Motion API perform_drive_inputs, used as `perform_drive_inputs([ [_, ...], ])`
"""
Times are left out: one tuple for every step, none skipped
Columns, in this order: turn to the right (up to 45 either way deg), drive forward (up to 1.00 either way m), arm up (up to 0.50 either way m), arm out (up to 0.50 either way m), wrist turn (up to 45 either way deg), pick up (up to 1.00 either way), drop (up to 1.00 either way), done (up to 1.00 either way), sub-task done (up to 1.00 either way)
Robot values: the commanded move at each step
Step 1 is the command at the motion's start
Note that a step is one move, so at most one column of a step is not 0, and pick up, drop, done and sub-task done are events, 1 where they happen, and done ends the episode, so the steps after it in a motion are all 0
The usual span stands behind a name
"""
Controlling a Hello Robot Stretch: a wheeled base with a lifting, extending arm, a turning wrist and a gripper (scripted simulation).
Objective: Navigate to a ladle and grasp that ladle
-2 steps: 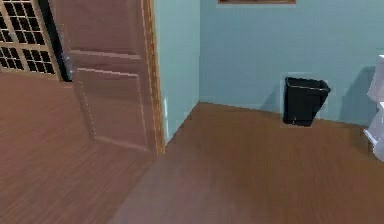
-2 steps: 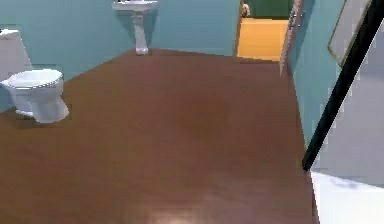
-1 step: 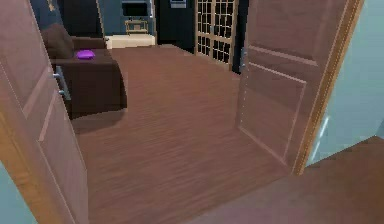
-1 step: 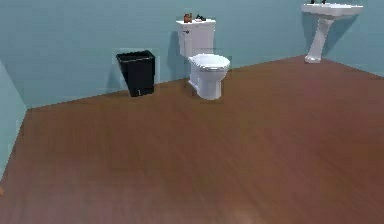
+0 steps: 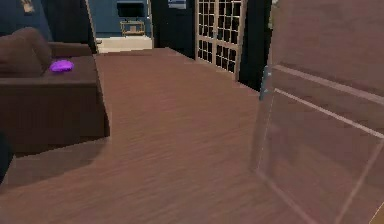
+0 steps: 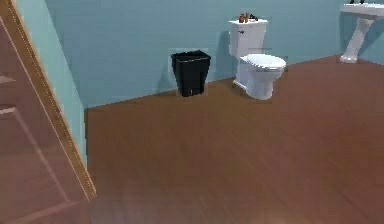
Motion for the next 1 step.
perform_drive_inputs([
  [-6.0, 0.00, 0.00, 0.00, 0.0, 0.00, 0.00, 0.00, 0.00],
])
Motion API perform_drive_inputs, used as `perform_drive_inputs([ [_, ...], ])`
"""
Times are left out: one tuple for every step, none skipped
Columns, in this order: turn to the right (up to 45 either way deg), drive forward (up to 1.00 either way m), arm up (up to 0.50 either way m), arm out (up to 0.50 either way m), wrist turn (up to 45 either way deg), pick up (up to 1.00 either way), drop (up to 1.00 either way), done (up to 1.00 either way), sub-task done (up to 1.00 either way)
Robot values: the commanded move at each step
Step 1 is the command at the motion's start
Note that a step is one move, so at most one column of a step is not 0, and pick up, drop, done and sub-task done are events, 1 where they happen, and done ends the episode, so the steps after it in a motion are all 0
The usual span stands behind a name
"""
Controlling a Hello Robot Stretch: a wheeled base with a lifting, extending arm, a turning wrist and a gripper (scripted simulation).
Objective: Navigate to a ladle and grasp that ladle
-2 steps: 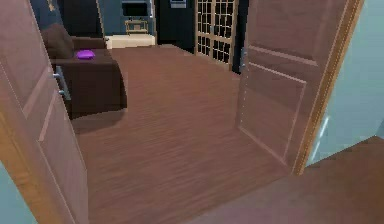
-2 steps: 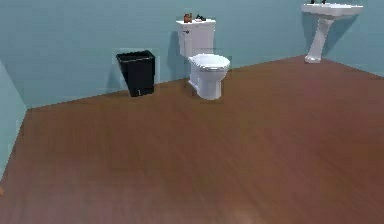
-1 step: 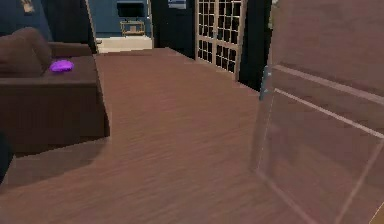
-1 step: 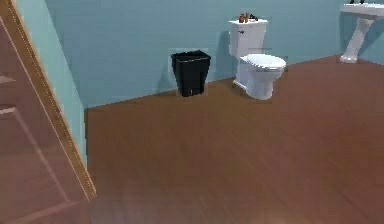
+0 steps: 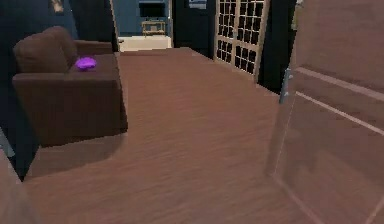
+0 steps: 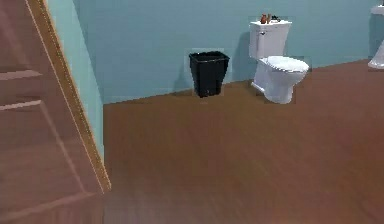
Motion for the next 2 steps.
perform_drive_inputs([
  [0.0, 1.00, 0.00, 0.00, 0.0, 0.00, 0.00, 0.00, 0.00],
  [-3.0, 0.00, 0.00, 0.00, 0.0, 0.00, 0.00, 0.00, 0.00],
])
